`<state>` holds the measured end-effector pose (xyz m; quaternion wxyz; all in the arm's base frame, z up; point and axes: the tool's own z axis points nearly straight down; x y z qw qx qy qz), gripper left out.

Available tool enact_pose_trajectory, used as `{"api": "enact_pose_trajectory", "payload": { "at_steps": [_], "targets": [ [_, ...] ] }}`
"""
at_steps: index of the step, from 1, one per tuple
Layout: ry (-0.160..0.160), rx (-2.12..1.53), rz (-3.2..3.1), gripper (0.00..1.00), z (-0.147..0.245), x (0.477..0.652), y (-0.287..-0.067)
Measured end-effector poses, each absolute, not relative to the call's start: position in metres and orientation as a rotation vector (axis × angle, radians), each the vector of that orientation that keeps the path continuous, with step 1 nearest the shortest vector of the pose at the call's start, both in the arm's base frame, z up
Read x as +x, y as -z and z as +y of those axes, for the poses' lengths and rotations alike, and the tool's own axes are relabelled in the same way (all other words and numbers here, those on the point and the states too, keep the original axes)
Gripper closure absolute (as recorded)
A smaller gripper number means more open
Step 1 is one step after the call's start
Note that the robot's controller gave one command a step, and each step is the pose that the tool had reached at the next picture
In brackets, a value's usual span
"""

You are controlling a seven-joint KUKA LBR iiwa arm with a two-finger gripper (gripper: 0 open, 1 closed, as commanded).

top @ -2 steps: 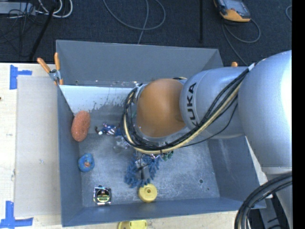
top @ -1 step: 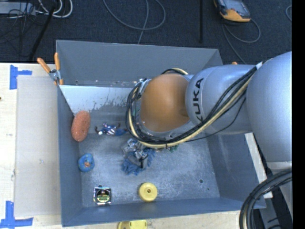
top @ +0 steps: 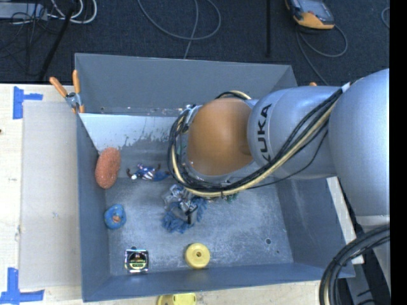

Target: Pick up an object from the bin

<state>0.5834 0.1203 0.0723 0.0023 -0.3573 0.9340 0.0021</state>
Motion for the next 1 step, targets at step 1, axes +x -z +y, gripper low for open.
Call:
{"api": "enact_pose_trajectory", "payload": {
  "at_steps": [1],
  "targets": [
    [-0.007, -1.119, 2.931, 1.00, 0.1204, 0.5829, -0.0749]
  ]
}}
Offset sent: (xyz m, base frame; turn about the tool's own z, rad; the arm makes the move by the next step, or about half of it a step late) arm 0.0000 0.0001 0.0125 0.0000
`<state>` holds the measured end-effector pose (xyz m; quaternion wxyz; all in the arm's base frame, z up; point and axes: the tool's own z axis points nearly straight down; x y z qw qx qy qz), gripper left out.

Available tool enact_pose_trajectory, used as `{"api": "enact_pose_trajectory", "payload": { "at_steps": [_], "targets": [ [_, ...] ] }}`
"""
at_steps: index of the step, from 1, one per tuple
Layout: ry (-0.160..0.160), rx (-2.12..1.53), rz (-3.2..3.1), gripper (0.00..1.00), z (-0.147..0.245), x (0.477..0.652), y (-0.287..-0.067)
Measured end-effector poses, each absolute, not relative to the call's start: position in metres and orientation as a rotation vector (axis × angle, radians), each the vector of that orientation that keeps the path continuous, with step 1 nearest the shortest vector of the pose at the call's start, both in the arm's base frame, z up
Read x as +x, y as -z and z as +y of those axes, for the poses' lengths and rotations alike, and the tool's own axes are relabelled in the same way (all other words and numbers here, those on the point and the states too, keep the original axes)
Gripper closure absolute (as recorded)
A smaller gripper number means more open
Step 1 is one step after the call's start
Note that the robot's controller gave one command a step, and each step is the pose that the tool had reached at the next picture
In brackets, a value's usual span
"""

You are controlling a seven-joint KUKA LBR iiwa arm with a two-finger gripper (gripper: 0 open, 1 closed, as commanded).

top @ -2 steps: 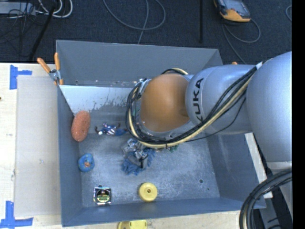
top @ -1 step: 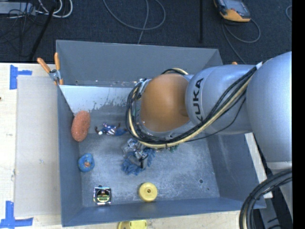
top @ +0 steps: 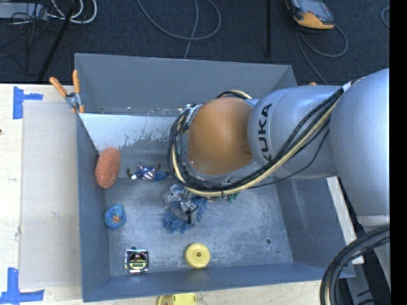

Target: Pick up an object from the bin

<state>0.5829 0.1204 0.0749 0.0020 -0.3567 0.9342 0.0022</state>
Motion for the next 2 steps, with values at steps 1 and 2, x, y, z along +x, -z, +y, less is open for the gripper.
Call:
{"api": "enact_pose_trajectory", "payload": {
  "at_steps": [1, 2],
  "targets": [
    [-0.005, -1.118, 2.932, 1.00, 0.1203, 0.5832, -0.0799],
    [-0.004, -1.116, 2.934, 1.00, 0.1201, 0.5833, -0.0819]
  ]
}}
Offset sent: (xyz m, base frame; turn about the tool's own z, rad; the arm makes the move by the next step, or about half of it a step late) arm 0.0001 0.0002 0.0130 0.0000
